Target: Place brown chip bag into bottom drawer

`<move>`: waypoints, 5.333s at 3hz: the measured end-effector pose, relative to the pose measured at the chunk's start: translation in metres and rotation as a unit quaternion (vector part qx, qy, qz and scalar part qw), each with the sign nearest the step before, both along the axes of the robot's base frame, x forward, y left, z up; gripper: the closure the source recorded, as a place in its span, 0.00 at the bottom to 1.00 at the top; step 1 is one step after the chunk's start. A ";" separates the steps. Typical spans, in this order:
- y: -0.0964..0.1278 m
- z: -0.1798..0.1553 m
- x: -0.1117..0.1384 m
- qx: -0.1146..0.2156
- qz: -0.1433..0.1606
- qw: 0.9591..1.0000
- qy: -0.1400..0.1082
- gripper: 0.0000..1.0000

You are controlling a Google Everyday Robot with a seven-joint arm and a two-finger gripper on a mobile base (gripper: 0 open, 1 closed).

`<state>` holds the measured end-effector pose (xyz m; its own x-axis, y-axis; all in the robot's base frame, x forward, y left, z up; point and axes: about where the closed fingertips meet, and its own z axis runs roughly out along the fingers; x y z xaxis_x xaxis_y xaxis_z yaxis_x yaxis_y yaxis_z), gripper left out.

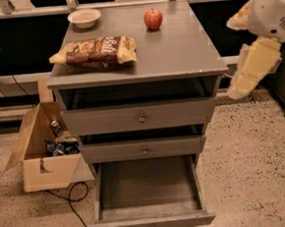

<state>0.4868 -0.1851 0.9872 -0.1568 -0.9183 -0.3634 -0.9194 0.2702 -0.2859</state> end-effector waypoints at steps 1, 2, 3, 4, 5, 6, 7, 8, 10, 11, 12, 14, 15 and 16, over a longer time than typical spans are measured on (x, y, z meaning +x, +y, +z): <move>0.051 0.001 0.063 0.076 0.019 0.996 -0.031 0.00; 0.101 -0.010 0.119 0.153 -0.002 0.987 -0.044 0.00; 0.109 -0.008 0.134 0.172 -0.014 0.983 -0.056 0.00; 0.109 -0.008 0.134 0.172 -0.014 0.983 -0.056 0.00; 0.131 -0.011 0.147 0.174 0.015 0.982 -0.066 0.00; 0.194 -0.027 0.179 0.144 0.071 0.983 -0.088 0.00; 0.237 -0.044 0.196 0.123 0.105 0.982 -0.093 0.00; 0.270 -0.068 0.215 0.096 0.112 0.985 -0.085 0.00; 0.294 -0.114 0.283 0.050 0.056 0.996 -0.054 0.00; 0.295 -0.124 0.302 0.046 0.038 0.997 -0.043 0.00; 0.299 -0.137 0.310 0.047 0.032 0.998 -0.030 0.18; 0.291 -0.116 0.296 0.102 0.037 0.993 -0.045 0.64; 0.279 -0.082 0.268 0.171 0.050 0.981 -0.072 0.87; 0.265 -0.042 0.223 0.254 0.060 0.959 -0.106 1.00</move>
Offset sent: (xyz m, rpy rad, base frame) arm 0.1947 0.1561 -0.0189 0.5220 -0.1213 -0.1049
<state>0.7103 0.0797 0.9456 0.0659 -0.6202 -0.7817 -0.8880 0.3209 -0.3295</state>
